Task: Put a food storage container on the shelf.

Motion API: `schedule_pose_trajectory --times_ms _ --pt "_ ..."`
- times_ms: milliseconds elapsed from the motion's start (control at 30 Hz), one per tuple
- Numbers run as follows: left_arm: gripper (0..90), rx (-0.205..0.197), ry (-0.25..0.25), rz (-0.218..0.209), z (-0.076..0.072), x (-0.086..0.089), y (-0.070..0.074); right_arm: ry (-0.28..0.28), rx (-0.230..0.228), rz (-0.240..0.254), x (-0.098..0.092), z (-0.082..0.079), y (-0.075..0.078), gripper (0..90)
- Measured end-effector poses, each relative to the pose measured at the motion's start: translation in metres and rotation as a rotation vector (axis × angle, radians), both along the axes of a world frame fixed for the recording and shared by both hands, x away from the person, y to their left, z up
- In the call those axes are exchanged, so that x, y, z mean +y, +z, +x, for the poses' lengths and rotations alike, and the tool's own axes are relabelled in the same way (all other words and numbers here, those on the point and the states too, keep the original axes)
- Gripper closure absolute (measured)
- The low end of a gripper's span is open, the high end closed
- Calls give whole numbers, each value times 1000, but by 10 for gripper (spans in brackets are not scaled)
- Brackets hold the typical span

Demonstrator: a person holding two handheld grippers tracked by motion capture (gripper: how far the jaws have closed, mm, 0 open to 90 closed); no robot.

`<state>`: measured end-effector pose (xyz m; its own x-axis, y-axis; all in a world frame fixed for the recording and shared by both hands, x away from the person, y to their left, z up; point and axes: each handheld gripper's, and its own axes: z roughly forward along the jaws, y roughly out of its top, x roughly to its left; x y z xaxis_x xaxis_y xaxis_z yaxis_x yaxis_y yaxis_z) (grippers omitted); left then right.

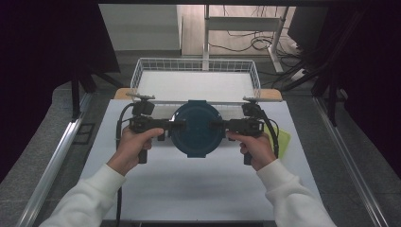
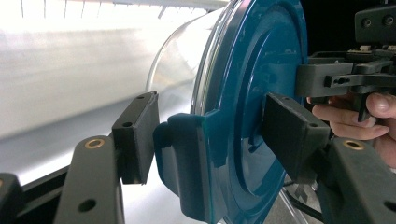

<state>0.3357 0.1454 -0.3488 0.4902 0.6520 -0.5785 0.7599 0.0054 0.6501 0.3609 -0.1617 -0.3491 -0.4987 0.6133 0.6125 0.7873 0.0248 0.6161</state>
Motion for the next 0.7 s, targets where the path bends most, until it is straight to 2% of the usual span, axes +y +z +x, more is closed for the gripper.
schedule_pose_trajectory --times_ms 167,300,400,533,700 --pt "378 -21 -3 -3 13 4 16 -7 -15 9 2 11 15 368" --pt "380 -54 6 -1 22 5 33 1 -12 27 3 21 29 372" --pt "381 -71 0 -6 32 9 47 2 -27 27 4 28 42 374" --pt "387 -87 14 -33 44 12 58 -2 -40 29 6 39 56 375" --pt "391 -72 40 -60 61 13 62 -14 -29 45 7 57 62 377"
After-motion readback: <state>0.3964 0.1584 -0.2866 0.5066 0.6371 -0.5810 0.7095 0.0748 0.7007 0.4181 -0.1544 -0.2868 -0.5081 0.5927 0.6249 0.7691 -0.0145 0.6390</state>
